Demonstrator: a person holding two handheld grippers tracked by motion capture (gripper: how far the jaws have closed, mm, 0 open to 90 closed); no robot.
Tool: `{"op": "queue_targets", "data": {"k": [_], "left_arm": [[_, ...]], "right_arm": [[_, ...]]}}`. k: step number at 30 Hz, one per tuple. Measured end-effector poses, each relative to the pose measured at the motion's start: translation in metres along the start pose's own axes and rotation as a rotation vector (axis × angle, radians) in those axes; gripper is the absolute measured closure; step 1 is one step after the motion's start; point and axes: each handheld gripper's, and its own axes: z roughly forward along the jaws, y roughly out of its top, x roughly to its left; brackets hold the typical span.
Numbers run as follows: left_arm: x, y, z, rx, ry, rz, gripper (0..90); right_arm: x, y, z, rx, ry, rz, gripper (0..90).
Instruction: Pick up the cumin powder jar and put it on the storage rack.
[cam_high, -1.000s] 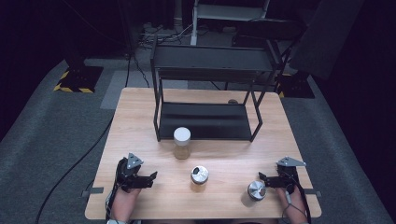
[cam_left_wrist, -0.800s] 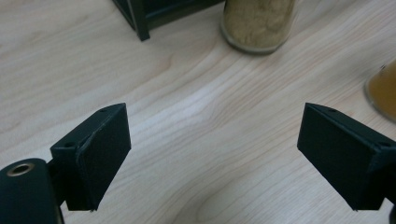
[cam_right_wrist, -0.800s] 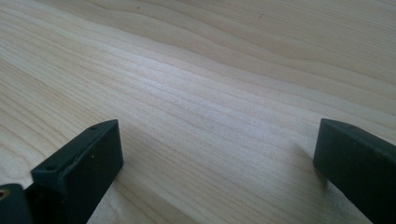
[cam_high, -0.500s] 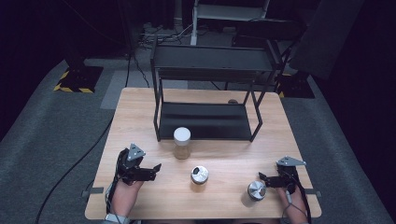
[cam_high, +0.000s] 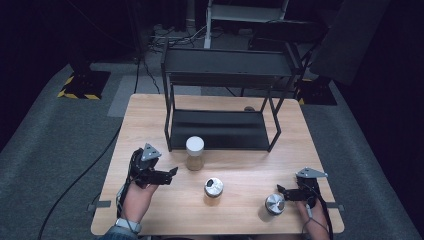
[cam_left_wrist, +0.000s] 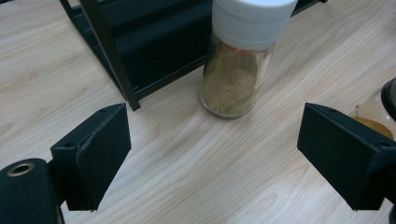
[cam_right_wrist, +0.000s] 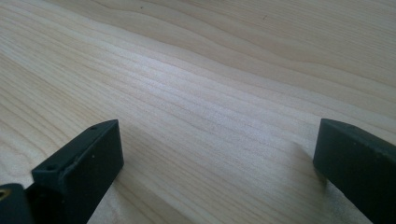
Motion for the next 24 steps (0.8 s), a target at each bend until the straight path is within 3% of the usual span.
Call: {"op": "queue_targets", "data": {"k": [12, 24], "left_arm": [[0.006, 0.028, 0.019, 0.009, -0.058, 0.016, 9.9], [0.009, 0.048, 0.037, 0.015, -0.082, 0.025, 10.7]], "right_arm": [[0.001, 0.000, 0.000, 0.000, -0.002, 0.003, 1.2], [0.001, 0.000, 0.000, 0.000, -0.003, 0.004, 1.2]]}}
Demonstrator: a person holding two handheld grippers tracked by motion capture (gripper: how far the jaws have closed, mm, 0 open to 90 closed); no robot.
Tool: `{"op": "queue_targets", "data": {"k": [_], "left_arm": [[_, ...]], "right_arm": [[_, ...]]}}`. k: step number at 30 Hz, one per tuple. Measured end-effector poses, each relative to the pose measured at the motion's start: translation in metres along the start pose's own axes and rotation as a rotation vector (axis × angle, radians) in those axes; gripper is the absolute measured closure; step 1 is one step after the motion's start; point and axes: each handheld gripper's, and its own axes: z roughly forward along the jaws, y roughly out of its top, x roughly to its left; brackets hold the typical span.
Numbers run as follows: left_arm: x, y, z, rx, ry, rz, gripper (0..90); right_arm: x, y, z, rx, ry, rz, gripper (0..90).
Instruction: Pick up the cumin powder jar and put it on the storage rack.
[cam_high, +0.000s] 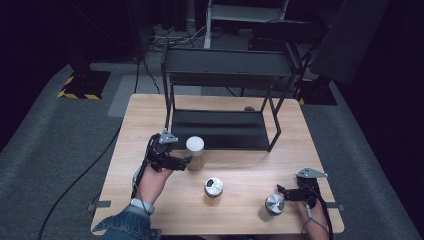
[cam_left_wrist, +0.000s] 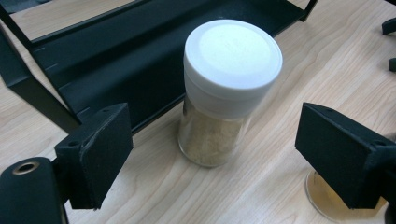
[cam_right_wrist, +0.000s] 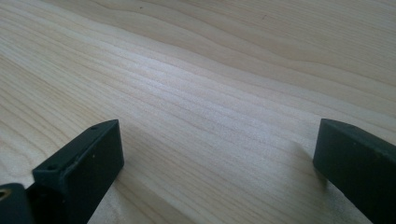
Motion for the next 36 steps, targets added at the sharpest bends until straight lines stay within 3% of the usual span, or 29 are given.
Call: {"op": "queue_targets", "data": {"k": [21, 30, 33, 36], "left_arm": [[0.003, 0.025, 0.037, 0.047, -0.045, 0.022, 13.6], [0.006, 0.033, 0.052, 0.084, -0.059, 0.020, 22.0], [0.007, 0.035, 0.052, 0.093, -0.071, 0.033, 30.0], [0.002, 0.039, 0.052, 0.102, -0.056, 0.053, 32.4]], "right_arm": [[0.000, 0.000, 0.000, 0.000, -0.001, 0.001, 1.3], [0.000, 0.000, 0.000, 0.000, -0.001, 0.001, 1.3], [0.000, 0.000, 0.000, 0.000, -0.001, 0.001, 1.3], [0.000, 0.000, 0.000, 0.000, -0.001, 0.001, 1.3]]}}
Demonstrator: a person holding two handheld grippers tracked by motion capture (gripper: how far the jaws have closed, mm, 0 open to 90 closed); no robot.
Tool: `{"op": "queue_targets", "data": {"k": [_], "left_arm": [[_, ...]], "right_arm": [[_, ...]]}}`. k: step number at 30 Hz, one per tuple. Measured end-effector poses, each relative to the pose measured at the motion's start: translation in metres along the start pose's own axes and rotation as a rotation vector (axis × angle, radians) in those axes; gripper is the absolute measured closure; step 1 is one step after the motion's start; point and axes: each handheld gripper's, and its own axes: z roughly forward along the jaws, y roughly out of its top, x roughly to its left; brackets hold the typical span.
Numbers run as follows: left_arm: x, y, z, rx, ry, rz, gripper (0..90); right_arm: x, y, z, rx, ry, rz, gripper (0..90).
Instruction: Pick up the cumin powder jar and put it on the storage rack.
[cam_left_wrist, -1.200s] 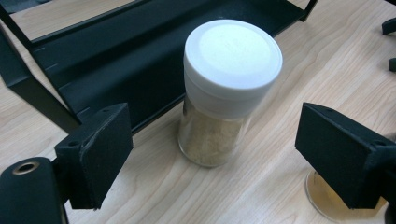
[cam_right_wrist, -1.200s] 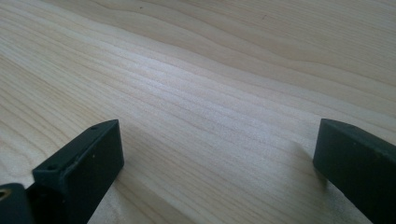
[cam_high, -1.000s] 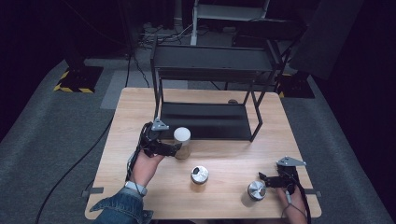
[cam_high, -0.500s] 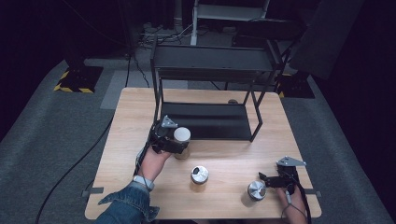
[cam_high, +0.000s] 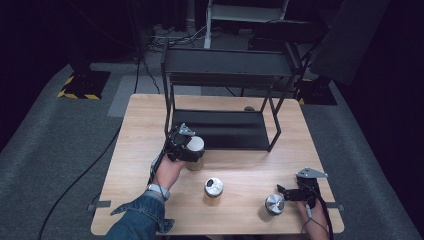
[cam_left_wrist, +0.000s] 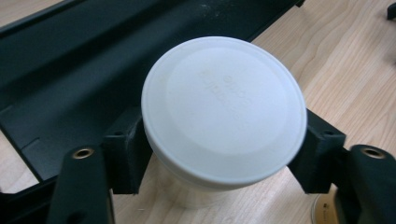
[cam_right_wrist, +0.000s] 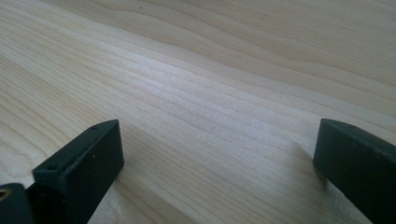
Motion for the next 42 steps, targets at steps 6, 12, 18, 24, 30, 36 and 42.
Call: {"op": "queue_targets", "data": {"k": [6, 12, 18, 24, 30, 36, 42], "left_arm": [[-0.006, 0.013, -0.002, 0.023, 0.023, 0.032, 33.0], [-0.007, 0.031, -0.010, 0.017, 0.026, 0.042, 33.0], [-0.004, 0.052, -0.014, 0.010, 0.016, 0.040, 33.0], [0.002, 0.072, -0.015, -0.003, 0.021, 0.029, 33.0], [0.007, 0.087, -0.011, -0.002, 0.032, 0.021, 33.0], [0.015, 0.101, 0.002, 0.008, 0.060, -0.005, 33.0], [0.024, 0.106, 0.014, 0.018, 0.084, -0.038, 33.1]], "right_arm": [[0.000, 0.000, 0.000, 0.000, 0.000, 0.000, 1.3], [0.000, 0.000, 0.000, 0.000, 0.000, 0.000, 1.3], [0.000, 0.000, 0.000, 0.000, 0.000, 0.001, 1.3], [0.000, 0.000, 0.000, 0.000, 0.000, 0.000, 1.3], [0.000, 0.000, 0.000, 0.000, 0.000, 0.000, 1.3], [0.000, 0.000, 0.000, 0.000, 0.000, 0.000, 1.3], [0.000, 0.000, 0.000, 0.000, 0.000, 0.000, 1.4]]}}
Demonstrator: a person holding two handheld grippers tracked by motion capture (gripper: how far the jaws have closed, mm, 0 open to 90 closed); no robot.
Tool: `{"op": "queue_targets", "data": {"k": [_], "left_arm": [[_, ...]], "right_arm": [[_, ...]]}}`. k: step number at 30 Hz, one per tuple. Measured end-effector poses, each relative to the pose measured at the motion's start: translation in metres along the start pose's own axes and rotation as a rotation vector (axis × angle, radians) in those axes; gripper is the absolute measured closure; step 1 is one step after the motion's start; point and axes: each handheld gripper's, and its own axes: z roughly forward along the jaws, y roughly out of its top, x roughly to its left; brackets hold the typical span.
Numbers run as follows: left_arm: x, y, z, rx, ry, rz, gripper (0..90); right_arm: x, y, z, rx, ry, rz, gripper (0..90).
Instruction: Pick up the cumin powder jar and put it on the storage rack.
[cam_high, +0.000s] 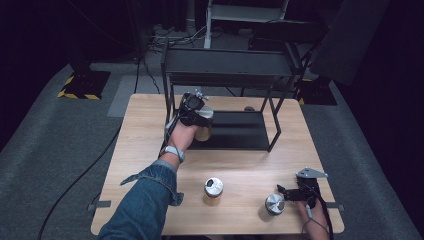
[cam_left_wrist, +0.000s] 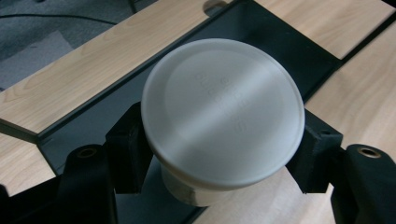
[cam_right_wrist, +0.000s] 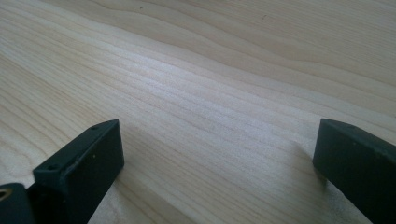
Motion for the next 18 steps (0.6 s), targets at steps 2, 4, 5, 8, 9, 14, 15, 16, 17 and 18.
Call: {"op": "queue_targets", "data": {"k": [2, 4, 5, 8, 9, 14, 15, 16, 17, 18], "left_arm": [[0.004, 0.002, 0.005, 0.013, 0.004, -0.004, 33.0], [0.008, 0.002, 0.011, 0.017, 0.009, -0.024, 33.0], [0.009, 0.003, 0.013, 0.019, 0.013, -0.026, 33.0], [0.011, 0.007, 0.019, 0.041, 0.033, -0.028, 33.0], [0.010, 0.007, 0.021, 0.044, 0.039, -0.038, 33.0], [0.014, 0.009, 0.033, 0.065, 0.044, -0.052, 33.0], [0.014, 0.010, 0.035, 0.069, 0.047, -0.053, 33.0], [0.013, 0.009, 0.036, 0.070, 0.052, -0.054, 33.0], [0.012, 0.010, 0.037, 0.073, 0.058, -0.055, 33.0], [0.011, 0.010, 0.038, 0.074, 0.064, -0.054, 33.0]], "right_arm": [[0.000, 0.000, 0.000, 0.000, 0.000, 0.000, 1.4], [0.000, 0.000, 0.000, 0.000, 0.000, 0.000, 1.4], [0.000, 0.000, 0.000, 0.000, 0.000, 0.000, 1.4], [0.000, 0.000, 0.000, 0.000, 0.000, 0.000, 1.4], [0.000, 0.000, 0.000, -0.001, 0.000, 0.001, 1.4], [0.000, 0.000, 0.000, 0.000, 0.000, 0.000, 1.4], [0.000, 0.000, 0.000, 0.000, 0.000, 0.000, 1.4], [0.000, 0.000, 0.000, 0.000, 0.000, 0.000, 1.4], [0.000, 0.000, 0.000, 0.000, 0.000, 0.000, 1.4], [0.000, 0.000, 0.000, 0.000, 0.000, -0.001, 1.4]]}}
